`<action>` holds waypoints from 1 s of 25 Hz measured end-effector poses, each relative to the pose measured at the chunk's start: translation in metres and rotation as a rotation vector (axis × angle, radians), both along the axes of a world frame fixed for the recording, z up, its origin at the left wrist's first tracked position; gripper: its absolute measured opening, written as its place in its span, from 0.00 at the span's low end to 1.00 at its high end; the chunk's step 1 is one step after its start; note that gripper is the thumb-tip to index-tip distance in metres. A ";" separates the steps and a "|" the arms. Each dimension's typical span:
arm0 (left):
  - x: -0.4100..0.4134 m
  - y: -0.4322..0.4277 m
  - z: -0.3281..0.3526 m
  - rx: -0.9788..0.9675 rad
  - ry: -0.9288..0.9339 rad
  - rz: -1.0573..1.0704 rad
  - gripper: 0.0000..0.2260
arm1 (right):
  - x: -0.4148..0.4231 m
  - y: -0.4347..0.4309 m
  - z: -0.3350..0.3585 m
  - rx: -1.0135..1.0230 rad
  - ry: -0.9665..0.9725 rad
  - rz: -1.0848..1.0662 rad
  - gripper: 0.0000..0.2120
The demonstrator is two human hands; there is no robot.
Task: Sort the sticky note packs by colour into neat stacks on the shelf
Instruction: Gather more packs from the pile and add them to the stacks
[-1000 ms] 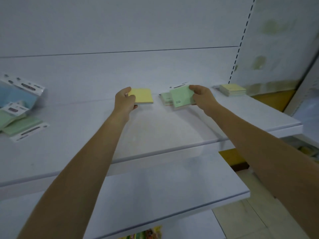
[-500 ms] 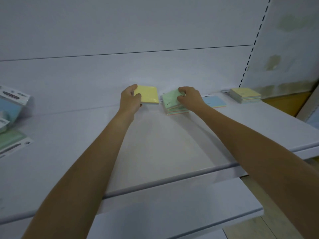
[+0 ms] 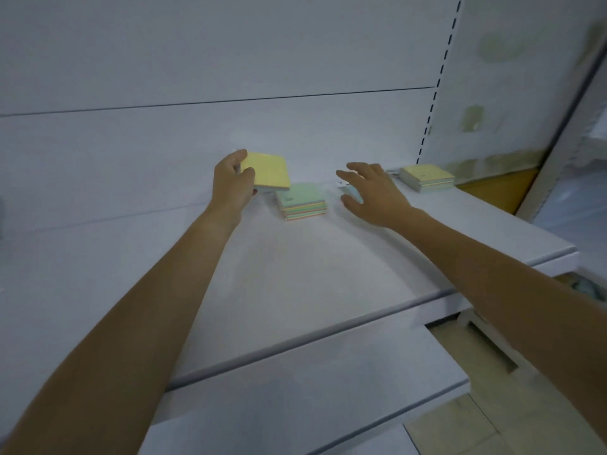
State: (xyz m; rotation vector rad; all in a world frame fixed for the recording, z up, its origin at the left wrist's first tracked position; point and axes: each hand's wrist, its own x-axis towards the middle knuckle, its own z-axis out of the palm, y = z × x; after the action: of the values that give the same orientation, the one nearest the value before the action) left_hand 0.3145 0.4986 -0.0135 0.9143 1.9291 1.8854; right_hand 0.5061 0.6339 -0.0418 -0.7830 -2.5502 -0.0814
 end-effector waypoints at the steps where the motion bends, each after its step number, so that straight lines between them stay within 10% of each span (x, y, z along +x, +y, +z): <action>1: 0.009 0.010 0.004 0.007 -0.003 -0.024 0.20 | 0.018 0.006 -0.003 0.005 -0.031 -0.022 0.24; 14: 0.162 0.171 0.016 -0.027 0.085 -0.351 0.25 | 0.155 0.087 -0.009 -0.397 -0.497 -0.174 0.39; 25: 0.191 0.236 -0.012 -0.403 0.423 -0.371 0.30 | 0.166 0.102 -0.028 -0.303 -0.369 0.014 0.36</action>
State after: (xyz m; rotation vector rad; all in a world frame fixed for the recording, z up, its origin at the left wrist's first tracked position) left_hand 0.5054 0.7351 -0.0256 1.4904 2.0692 1.1056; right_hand 0.6723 0.7360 -0.0695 -0.9353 -2.9618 0.1862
